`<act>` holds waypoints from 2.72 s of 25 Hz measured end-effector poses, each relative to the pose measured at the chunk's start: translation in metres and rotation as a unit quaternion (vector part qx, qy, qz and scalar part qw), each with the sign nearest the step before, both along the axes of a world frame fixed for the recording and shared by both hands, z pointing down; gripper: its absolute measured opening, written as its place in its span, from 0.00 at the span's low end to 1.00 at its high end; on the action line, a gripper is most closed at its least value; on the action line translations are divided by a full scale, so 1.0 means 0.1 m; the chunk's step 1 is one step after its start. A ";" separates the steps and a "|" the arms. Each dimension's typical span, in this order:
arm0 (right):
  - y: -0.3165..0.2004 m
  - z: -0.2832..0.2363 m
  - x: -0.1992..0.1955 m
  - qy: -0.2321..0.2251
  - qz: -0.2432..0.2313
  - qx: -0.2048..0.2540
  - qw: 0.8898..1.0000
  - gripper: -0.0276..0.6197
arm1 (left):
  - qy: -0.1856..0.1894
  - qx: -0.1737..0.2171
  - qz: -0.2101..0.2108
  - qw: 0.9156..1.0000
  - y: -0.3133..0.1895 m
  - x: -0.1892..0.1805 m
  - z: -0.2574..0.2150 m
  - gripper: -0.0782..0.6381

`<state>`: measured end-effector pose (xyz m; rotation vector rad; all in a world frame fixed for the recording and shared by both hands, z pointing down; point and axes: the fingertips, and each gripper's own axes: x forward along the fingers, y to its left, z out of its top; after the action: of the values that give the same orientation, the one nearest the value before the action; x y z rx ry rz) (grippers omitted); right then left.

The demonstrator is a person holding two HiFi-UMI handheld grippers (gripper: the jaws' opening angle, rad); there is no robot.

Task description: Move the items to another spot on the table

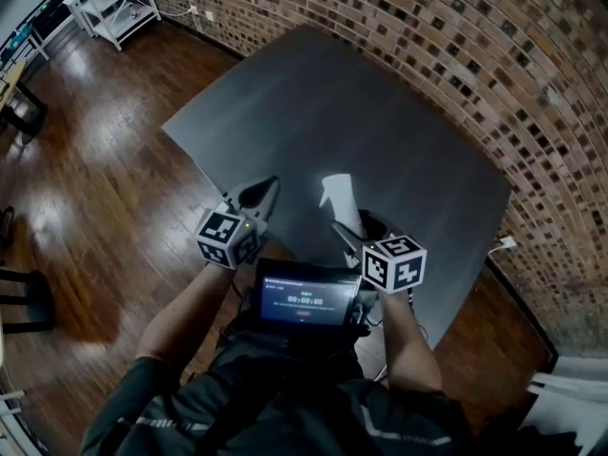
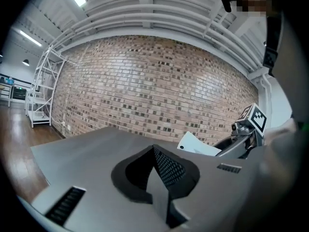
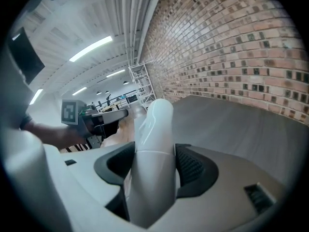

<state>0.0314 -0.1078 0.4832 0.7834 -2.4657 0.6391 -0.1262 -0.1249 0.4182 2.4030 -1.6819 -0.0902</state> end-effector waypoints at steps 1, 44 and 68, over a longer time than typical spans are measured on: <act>0.03 -0.03 -0.18 -0.001 -0.007 0.006 1.000 0.46 | 0.001 0.003 -0.002 1.000 0.03 -0.14 -0.01 0.10; -2.35 0.56 -3.65 0.042 -0.049 -0.029 0.998 0.46 | 0.004 -0.030 -0.071 0.997 -1.53 -3.32 0.29 0.10; -2.91 2.02 -3.78 0.108 0.003 -0.105 0.989 0.47 | 0.022 -0.122 0.004 0.992 -2.23 -3.54 1.47 0.10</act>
<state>-0.3468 -0.3990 0.6848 0.7355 -2.1603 0.7592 -0.4800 -0.3476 0.5652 2.2123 -1.5635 0.0596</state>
